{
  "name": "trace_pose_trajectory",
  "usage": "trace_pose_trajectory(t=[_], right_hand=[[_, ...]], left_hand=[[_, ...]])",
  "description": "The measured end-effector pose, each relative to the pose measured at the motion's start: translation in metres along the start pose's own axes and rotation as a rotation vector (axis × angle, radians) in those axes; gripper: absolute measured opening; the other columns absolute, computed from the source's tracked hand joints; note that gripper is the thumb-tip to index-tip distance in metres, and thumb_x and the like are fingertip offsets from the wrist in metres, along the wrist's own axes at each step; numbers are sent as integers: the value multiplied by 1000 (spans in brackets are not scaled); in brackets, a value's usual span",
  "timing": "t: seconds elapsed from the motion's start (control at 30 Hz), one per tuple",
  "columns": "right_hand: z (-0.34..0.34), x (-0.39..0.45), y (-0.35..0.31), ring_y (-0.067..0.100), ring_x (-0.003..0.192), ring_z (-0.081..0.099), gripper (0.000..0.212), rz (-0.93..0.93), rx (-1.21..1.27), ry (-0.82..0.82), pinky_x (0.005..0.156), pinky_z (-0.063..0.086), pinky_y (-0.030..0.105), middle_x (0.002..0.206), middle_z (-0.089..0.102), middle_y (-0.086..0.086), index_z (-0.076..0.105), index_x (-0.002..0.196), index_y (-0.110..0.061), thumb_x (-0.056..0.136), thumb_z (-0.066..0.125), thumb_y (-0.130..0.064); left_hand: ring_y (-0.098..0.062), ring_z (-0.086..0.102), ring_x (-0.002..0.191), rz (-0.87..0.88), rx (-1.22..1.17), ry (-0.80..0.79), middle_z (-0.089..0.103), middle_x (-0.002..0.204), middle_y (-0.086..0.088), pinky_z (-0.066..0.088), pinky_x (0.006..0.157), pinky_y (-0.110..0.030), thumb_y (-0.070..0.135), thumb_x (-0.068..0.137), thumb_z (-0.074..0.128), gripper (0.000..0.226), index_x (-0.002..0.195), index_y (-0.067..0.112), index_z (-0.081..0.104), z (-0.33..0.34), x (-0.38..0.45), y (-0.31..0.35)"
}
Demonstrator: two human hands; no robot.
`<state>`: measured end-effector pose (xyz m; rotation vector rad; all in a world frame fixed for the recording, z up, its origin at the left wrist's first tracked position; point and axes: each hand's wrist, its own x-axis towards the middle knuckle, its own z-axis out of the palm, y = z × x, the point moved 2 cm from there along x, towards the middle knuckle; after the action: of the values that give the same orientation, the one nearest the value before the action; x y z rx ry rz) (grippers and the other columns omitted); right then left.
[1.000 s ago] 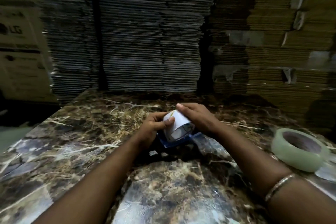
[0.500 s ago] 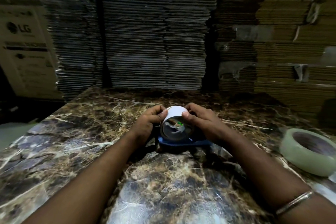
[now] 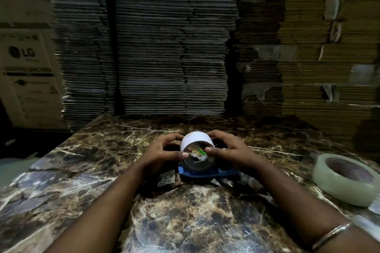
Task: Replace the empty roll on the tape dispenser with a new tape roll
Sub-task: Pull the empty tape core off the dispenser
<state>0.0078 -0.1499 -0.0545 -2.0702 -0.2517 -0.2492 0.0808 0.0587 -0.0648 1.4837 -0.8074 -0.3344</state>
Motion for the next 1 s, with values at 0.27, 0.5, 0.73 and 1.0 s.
trace_pose_trajectory(t=[0.27,0.5,0.73,1.0], right_hand=[[6,-5,-21,5,103,61,59,-172,-426,99,86,55,26,111,61,-13,53,124,-33,70,73,-46],[23,-10,-41,23,91,59,66,-160,-908,299,61,47,30,112,45,-2,45,129,-28,68,63,-46],[42,-14,-57,27,76,67,43,-169,-1178,372,49,33,29,103,52,1,52,111,-22,74,64,-42],[42,-14,-60,31,74,67,32,-92,-1137,451,51,32,29,94,58,1,54,95,-20,74,54,-44]], left_hand=[[-20,70,90,-10,34,-10,74,95,-6,59,77,-35,17,51,81,57,106,16,66,-1,-3,-1],[-28,68,108,-10,244,-74,68,120,-11,54,92,-51,-4,61,83,94,139,29,41,11,-6,-12],[-29,68,106,-5,287,-42,68,120,-11,54,90,-54,-10,62,81,95,140,26,40,10,-2,-13],[-29,69,102,-74,238,-66,68,116,-17,56,83,-49,-18,59,70,91,139,16,42,9,2,-18]])
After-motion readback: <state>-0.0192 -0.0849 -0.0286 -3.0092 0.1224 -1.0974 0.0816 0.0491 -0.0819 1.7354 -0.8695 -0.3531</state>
